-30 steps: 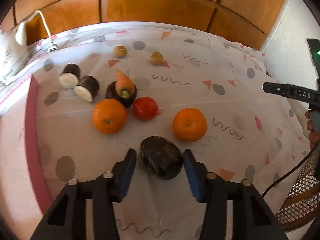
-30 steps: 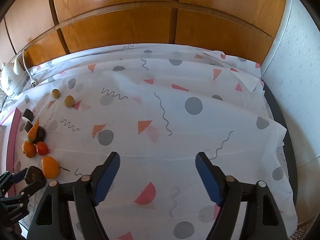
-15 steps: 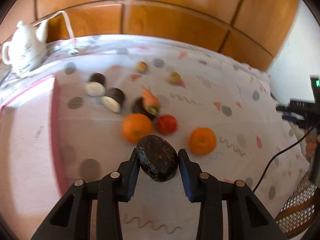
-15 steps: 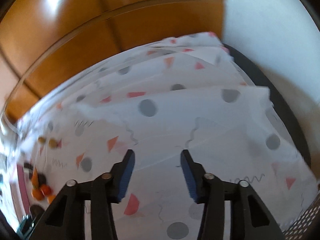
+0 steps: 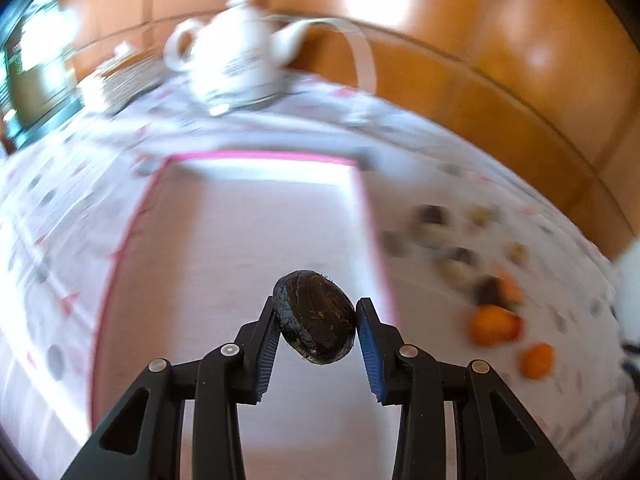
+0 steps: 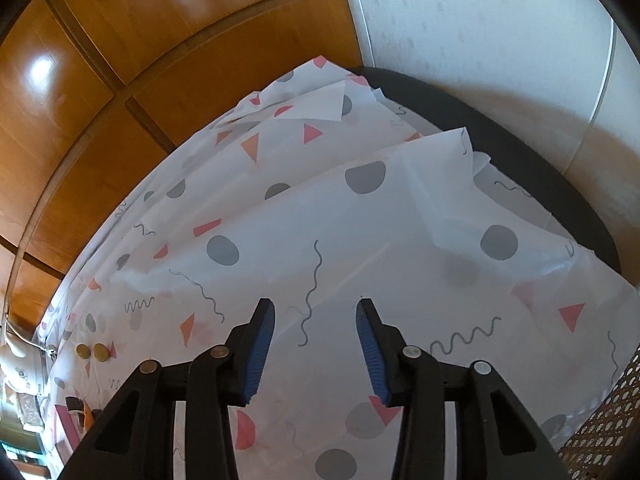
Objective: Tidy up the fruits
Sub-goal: 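Carry the dark brown fruit into the pink tray and open the left tool, then reach the right tool to the orange and grasp it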
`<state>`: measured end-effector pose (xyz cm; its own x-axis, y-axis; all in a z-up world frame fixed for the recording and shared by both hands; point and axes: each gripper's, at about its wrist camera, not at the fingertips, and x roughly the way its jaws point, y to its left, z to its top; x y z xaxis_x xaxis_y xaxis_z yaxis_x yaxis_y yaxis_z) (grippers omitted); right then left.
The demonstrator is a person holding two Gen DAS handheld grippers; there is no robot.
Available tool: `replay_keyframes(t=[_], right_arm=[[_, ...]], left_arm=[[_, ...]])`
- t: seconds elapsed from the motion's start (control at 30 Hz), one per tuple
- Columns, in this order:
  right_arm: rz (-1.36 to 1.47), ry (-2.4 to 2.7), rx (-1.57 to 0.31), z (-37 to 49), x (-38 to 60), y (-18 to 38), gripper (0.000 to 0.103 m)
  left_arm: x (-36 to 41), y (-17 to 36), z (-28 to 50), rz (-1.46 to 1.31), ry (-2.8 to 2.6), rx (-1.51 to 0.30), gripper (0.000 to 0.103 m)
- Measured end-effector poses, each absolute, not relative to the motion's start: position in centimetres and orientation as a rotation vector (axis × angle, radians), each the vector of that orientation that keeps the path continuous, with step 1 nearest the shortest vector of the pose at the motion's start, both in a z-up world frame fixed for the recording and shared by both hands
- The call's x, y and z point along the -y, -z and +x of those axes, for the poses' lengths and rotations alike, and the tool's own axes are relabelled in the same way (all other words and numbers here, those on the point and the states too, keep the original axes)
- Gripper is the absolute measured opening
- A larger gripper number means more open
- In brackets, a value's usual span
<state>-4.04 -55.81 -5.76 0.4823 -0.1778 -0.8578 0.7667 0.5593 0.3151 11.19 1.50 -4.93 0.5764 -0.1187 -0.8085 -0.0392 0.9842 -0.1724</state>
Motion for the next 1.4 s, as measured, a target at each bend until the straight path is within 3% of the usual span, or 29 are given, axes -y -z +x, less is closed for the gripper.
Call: replay_keyframes(t=[0.17, 0.23, 0.3, 0.47, 0.6, 1.4], right_arm=[[0.752, 0.603, -0.928, -3.2, 55.2, 6.2, 0.043], [0.716, 0.588, -0.947, -2.8, 54.6, 6.3, 0.043], [0.672, 0.589, -0.958, -2.5, 54.1, 6.2, 0.043], [0.622, 0.541, -0.986, -1.9, 53.0, 6.3, 0.043], [0.535, 0.457, -1.006, -0.8, 50.8, 6.2, 0.043], [0.173, -0.033, -1.083, 2.0, 36.0, 6.1, 0.043]], left_arm=[[-5.0, 6.3, 11.5, -0.162, -0.075, -0.969, 0.039], [-5.4, 6.3, 11.0, -0.152, -0.086, -0.952, 0.043], [-5.9, 6.0, 10.0, -0.139, -0.094, -0.931, 0.055], [-6.5, 5.0, 8.1, -0.119, -0.109, -0.901, 0.055], [-6.4, 3.9, 6.4, -0.132, -0.114, -0.87, 0.065], [-3.9, 1.8, 2.8, -0.092, -0.024, -0.802, 0.073]])
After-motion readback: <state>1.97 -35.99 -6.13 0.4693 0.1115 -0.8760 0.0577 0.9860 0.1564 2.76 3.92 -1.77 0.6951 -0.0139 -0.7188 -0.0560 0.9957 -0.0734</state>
